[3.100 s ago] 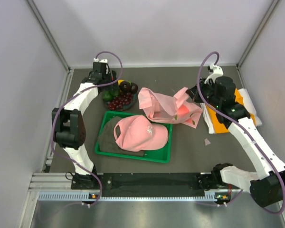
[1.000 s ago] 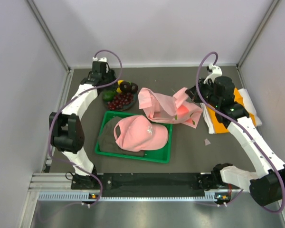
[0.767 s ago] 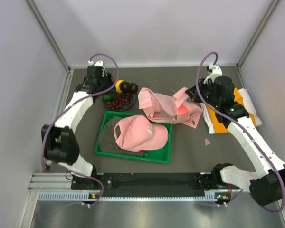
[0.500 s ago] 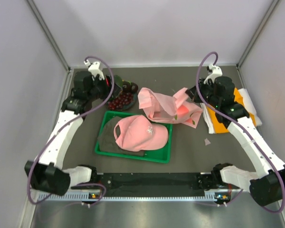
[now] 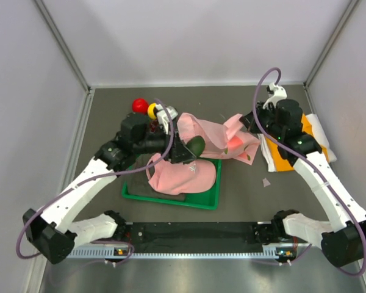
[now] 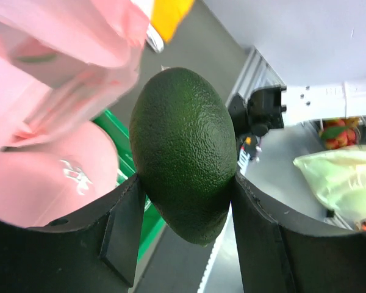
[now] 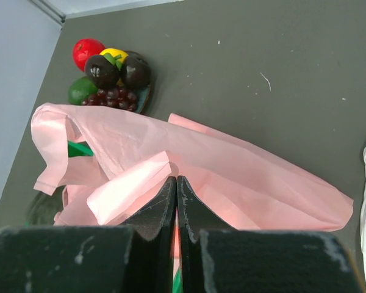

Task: Place the fruits into the plastic bag
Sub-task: Place the fake fruit in the plastic bag.

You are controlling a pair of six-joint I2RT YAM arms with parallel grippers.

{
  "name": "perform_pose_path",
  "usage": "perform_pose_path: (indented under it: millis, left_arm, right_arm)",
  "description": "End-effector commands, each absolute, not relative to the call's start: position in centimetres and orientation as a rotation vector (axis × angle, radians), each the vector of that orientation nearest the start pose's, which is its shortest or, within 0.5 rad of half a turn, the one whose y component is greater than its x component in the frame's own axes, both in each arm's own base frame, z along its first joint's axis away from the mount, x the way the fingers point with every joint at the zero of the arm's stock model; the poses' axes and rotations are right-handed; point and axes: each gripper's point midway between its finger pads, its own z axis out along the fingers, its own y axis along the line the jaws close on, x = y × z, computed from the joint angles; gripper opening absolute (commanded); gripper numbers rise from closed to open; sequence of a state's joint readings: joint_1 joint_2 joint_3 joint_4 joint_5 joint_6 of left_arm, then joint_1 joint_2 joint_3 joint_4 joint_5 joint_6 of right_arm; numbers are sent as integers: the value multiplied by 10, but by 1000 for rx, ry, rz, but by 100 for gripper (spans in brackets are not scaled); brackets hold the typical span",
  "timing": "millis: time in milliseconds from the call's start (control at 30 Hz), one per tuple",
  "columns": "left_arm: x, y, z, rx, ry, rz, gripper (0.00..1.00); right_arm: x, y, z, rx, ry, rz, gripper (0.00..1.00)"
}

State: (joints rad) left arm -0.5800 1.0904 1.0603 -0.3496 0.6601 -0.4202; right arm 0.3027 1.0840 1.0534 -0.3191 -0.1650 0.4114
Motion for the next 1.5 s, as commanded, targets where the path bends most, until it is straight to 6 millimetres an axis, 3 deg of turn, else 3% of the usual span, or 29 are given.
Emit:
perform_pose_path:
  millis: [0, 67, 100, 167, 333, 567, 633, 733, 767, 1000, 1333, 1400, 1467]
  left_arm:
    - [216, -301, 275, 594, 2039, -1282, 28]
    - [230, -302, 260, 557, 2096, -1216, 28]
    - [235, -303, 238, 537, 2183, -1178, 27]
    - [251, -303, 223, 516, 2231, -1097, 27]
    - [278, -312, 219, 497, 2228, -1028, 26]
    - [314, -323, 194, 444, 2292, -927, 27]
    - [321, -330, 199, 440, 2277, -947, 27]
    - [332, -337, 186, 448, 2316, -921, 27]
    - [333, -339, 173, 450, 2361, -913, 27]
    - [337, -371, 189, 455, 2270, -1022, 32]
    - [351, -389, 172, 391, 2244, -1049, 46]
    - [353, -391, 173, 390, 2240, -1052, 51]
    - [354, -392, 173, 387, 2238, -1045, 62]
  right_arm:
    - [328, 146, 300, -9, 1908, 622, 0]
    - [327, 145, 302, -11, 1903, 620, 0]
    - [327, 145, 302, -11, 1903, 622, 0]
    - [325, 144, 304, -13, 1898, 620, 0]
    - [323, 144, 306, -18, 1893, 619, 0]
    - [323, 147, 307, -24, 1892, 640, 0]
    - [323, 148, 305, -26, 1896, 644, 0]
    - [322, 148, 306, -28, 1896, 649, 0]
    - [322, 149, 306, -29, 1896, 651, 0]
    - [322, 150, 302, -26, 1902, 659, 0]
    - [321, 151, 303, -28, 1902, 673, 0]
    - [320, 152, 302, -29, 1904, 676, 0]
    - [320, 151, 302, -26, 1905, 671, 0]
